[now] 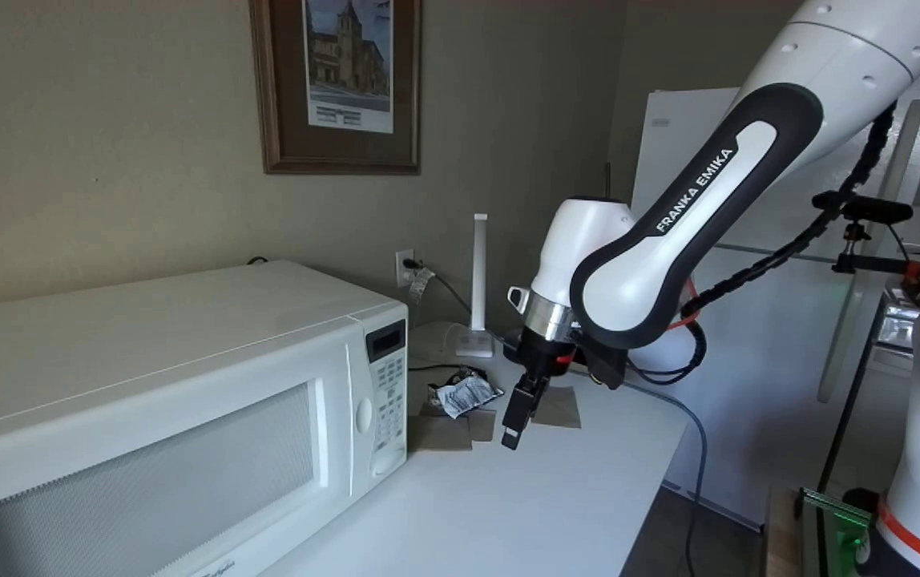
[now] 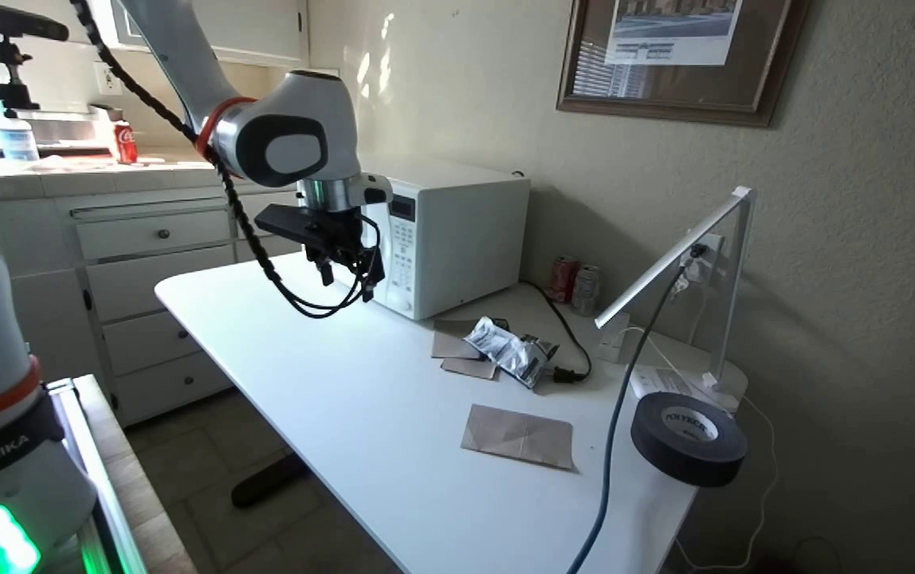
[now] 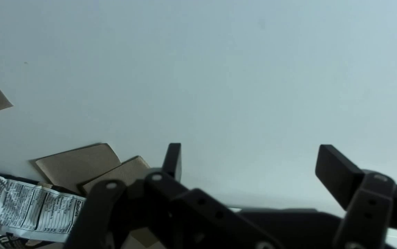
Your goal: Press the open button to open the microwave, remove the black bowl and then put it on the countertop
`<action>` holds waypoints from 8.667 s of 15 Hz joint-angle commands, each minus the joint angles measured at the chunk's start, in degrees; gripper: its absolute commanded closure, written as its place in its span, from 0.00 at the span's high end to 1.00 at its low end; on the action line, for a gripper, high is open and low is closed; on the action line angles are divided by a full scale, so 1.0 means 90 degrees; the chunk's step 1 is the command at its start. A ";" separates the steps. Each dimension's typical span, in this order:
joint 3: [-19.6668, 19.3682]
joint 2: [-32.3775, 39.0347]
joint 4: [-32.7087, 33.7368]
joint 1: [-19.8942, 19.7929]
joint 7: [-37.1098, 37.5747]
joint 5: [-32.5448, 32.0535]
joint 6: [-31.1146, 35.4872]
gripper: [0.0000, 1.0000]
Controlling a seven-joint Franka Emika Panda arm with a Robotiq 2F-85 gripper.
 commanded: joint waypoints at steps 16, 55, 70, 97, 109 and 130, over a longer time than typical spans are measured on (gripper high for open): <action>0.0569 0.1694 0.1336 0.0934 -0.4313 0.6336 0.1280 1.00; -0.0844 0.4303 0.3835 0.1585 -1.1810 1.4554 0.0091 0.00; -0.0935 0.4326 0.4227 0.1549 -1.1729 1.4654 -0.0069 0.00; -0.1383 0.4264 0.4347 0.1720 -1.2196 1.5230 -0.1057 0.00; -0.0966 0.4013 0.4206 0.1548 -1.1267 1.4357 0.0277 0.00; 0.0505 0.2887 0.2290 0.0963 -0.3754 0.8138 0.1089 1.00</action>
